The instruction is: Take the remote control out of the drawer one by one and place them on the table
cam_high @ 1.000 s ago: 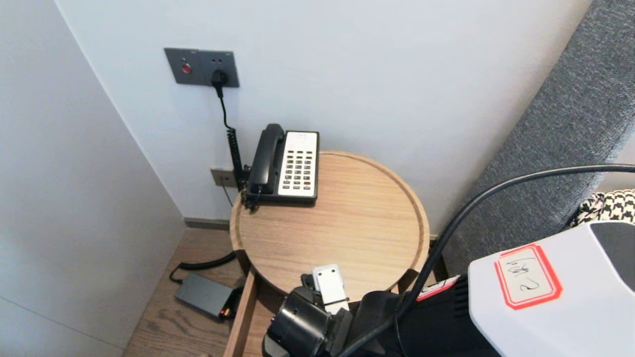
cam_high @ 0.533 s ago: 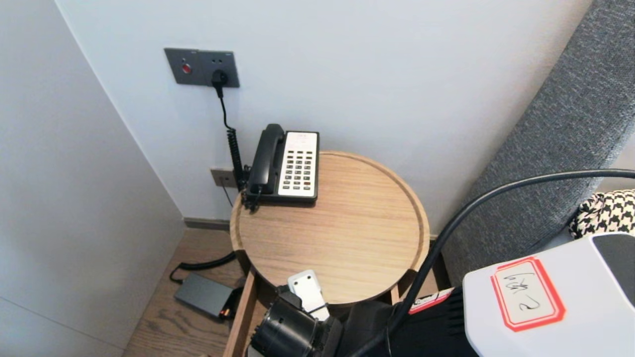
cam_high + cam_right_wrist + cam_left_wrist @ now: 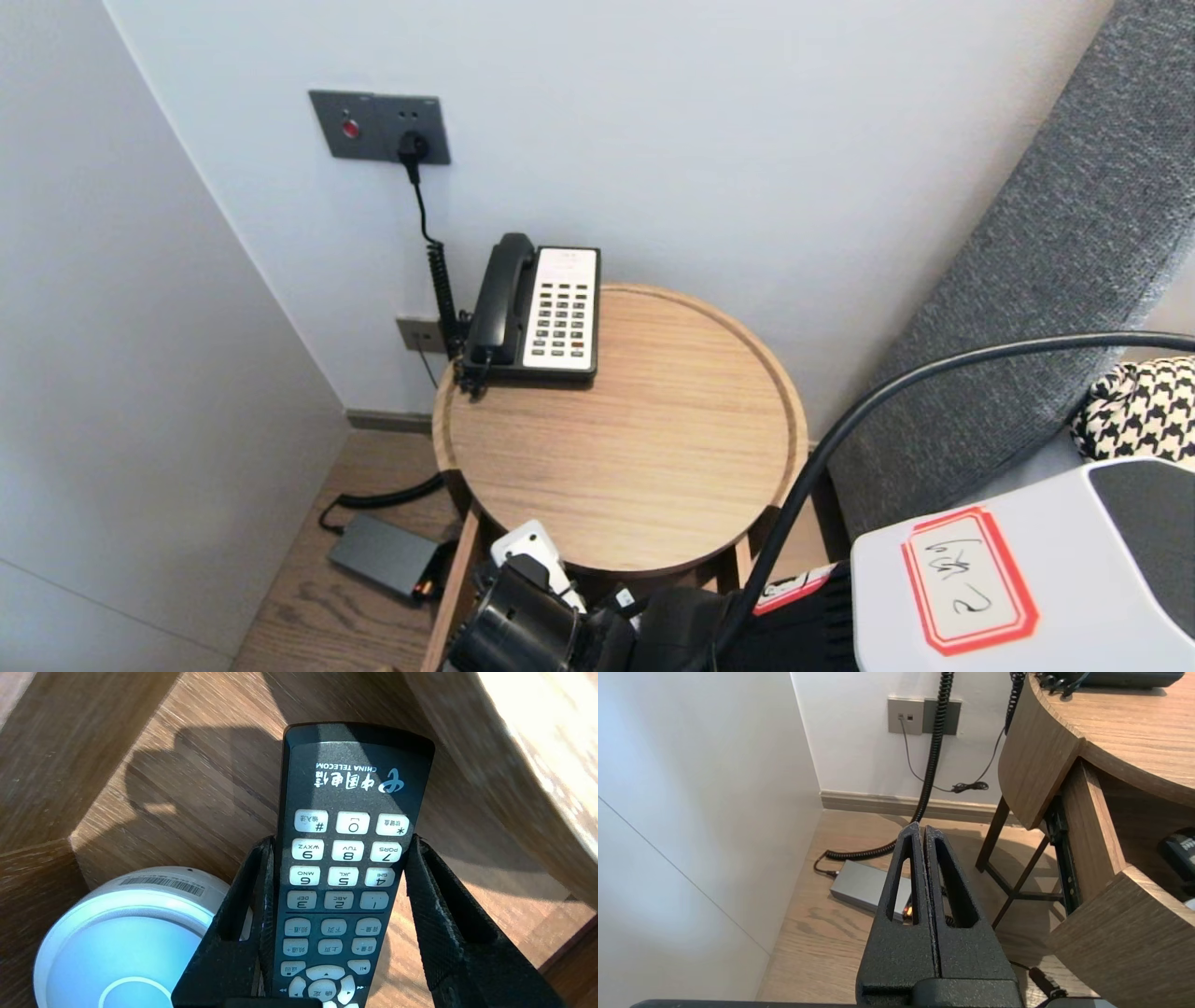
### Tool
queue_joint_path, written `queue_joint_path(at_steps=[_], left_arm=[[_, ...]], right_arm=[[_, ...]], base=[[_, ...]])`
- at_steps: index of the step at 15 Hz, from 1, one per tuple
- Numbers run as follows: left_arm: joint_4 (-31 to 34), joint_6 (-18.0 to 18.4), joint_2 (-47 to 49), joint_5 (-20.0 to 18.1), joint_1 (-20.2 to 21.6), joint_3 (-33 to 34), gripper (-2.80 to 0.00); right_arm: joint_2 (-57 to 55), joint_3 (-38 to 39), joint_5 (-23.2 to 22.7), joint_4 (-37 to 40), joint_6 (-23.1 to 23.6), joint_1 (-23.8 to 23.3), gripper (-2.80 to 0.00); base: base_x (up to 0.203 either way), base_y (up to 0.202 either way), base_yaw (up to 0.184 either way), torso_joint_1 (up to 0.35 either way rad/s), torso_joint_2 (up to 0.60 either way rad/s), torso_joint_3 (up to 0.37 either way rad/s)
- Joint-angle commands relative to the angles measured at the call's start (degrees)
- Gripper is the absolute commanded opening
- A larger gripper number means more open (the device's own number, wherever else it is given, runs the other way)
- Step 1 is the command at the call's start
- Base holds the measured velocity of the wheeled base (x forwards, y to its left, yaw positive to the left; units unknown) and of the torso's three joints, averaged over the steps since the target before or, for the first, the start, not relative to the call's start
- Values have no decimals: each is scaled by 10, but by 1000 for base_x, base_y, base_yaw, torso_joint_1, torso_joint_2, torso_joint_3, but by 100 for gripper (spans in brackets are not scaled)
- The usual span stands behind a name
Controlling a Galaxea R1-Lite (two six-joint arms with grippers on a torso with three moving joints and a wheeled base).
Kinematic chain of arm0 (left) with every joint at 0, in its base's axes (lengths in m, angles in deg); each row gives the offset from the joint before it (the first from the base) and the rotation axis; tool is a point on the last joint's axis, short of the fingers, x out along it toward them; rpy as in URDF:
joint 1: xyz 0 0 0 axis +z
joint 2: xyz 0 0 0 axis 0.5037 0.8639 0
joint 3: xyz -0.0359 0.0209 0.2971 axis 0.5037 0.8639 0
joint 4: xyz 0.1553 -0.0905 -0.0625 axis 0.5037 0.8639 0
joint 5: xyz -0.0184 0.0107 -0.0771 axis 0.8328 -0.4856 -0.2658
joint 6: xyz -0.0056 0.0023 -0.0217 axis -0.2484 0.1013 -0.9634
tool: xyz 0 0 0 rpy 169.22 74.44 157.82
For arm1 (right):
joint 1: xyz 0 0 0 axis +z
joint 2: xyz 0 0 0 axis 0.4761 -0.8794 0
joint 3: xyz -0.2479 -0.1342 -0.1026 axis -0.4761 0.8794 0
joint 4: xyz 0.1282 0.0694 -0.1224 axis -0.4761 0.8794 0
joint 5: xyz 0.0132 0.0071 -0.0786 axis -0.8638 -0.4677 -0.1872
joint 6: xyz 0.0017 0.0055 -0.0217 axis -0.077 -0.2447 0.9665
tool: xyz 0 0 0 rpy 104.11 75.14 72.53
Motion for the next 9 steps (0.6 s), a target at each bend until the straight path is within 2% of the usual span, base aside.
queue_joint_path(at_steps=[1,9], left_arm=[[0,0,0,0,0,5,-280],[0,0,0,0,0,5,-280]], right_arm=[[-9,-8,3,0,2,4,-280],[8,-25,10,1,9,13,-280]], base=[[0,0,0,0,0,0],[0,0,0,0,0,0]])
